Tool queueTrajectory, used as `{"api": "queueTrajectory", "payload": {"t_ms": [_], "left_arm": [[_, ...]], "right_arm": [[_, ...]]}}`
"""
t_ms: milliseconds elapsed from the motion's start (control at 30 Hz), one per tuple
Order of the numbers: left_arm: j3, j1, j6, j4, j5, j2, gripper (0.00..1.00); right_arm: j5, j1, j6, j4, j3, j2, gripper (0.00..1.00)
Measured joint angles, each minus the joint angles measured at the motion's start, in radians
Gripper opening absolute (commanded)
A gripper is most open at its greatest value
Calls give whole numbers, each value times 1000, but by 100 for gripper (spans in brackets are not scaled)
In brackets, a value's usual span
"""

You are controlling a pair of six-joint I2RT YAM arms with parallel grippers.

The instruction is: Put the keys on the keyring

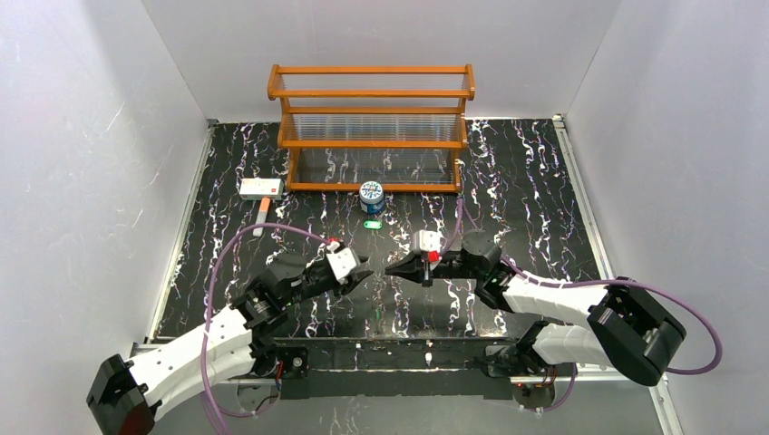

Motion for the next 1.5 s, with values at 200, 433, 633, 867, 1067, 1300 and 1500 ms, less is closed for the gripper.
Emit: {"api": "queueTrajectory", "payload": {"t_ms": [200, 433, 633, 867, 1067, 1300, 1500], "left_arm": [[-113, 0, -48, 157, 45, -54, 25], [-120, 0, -65, 257, 112, -48, 16], [-120, 0, -74, 294, 154, -11, 0], [-120, 0, -75, 315, 163, 13, 0], [-120, 0, -87, 332, 163, 37, 0], [-119, 0, -114, 340, 158, 83, 0], [-102, -1, -124, 317, 135, 94, 2]], "right_arm": [[-18, -5, 100, 192, -61, -6, 1], [-34, -6, 155, 285, -62, -19, 1], [-38, -6, 171, 303, -62, -21, 1], [-49, -6, 175, 303, -62, -21, 1], [-49, -6, 179, 303, -62, -21, 1], [-60, -10, 198, 303, -62, -20, 1], [-62, -11, 204, 304, -62, -19, 1]]}}
